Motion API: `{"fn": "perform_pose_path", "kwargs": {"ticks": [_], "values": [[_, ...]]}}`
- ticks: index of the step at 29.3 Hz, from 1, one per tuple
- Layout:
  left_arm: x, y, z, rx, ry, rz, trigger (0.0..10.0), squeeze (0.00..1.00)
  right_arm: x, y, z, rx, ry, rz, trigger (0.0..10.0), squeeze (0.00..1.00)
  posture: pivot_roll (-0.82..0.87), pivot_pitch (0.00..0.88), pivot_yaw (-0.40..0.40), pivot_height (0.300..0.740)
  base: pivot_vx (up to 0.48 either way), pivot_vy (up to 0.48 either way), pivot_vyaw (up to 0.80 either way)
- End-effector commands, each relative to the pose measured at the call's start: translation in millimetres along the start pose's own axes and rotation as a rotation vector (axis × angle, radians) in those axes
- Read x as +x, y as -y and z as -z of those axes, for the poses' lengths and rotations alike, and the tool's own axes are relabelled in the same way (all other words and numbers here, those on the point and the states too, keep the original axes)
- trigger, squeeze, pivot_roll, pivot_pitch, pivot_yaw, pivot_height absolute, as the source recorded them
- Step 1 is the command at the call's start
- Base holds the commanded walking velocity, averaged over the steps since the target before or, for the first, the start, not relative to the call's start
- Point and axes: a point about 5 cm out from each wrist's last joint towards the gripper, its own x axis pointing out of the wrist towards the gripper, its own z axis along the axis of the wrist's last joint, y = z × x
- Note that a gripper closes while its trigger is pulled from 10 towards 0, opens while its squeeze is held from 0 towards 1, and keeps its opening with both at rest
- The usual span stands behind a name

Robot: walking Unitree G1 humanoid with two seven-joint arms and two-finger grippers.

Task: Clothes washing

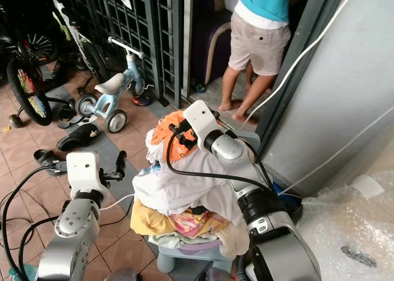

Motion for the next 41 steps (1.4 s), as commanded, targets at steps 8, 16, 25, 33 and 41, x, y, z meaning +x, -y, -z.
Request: {"fn": "perform_pose_path", "kwargs": {"ticks": [8, 16, 25, 33, 41], "values": [[-1.1, 4.0, -3.9, 0.004, -0.015, 0.032, 10.0, 0.00, -3.1, 1.8, 44.2, 0.236, -0.234, 0.070, 0.0, 0.00, 0.13, 0.049, -0.034, 0.740, 0.000, 0.000, 0.00], [7.4, 11.8, -3.4, 0.016, -0.027, 0.136, 10.0, 0.00, -12.5, 10.6, 55.2, 0.241, -0.255, 0.015, 0.0, 0.00, 0.10, 0.007, -0.013, 0.740, 0.000, 0.000, 0.00], [13.7, 14.9, 2.2, 0.008, -0.049, 0.159, 10.0, 0.00, -25.3, 18.1, 60.2, 0.329, -0.230, 0.038, 0.0, 0.00, 0.06, 0.000, -0.027, 0.740, 0.000, 0.000, 0.00], [14.0, 23.5, 6.2, 0.041, -0.054, 0.255, 10.0, 0.00, -41.0, 10.0, 57.3, 0.455, -0.133, 0.134, 0.0, 0.00, 0.05, 0.000, -0.026, 0.740, 0.000, 0.000, 0.00], [16.9, 25.2, 7.1, 0.041, -0.048, 0.272, 10.0, 0.00, -68.7, 16.7, 42.0, 0.450, 0.062, 0.196, 0.0, 0.00, 0.01, 0.000, -0.025, 0.740, 0.000, 0.000, 0.00]]}}
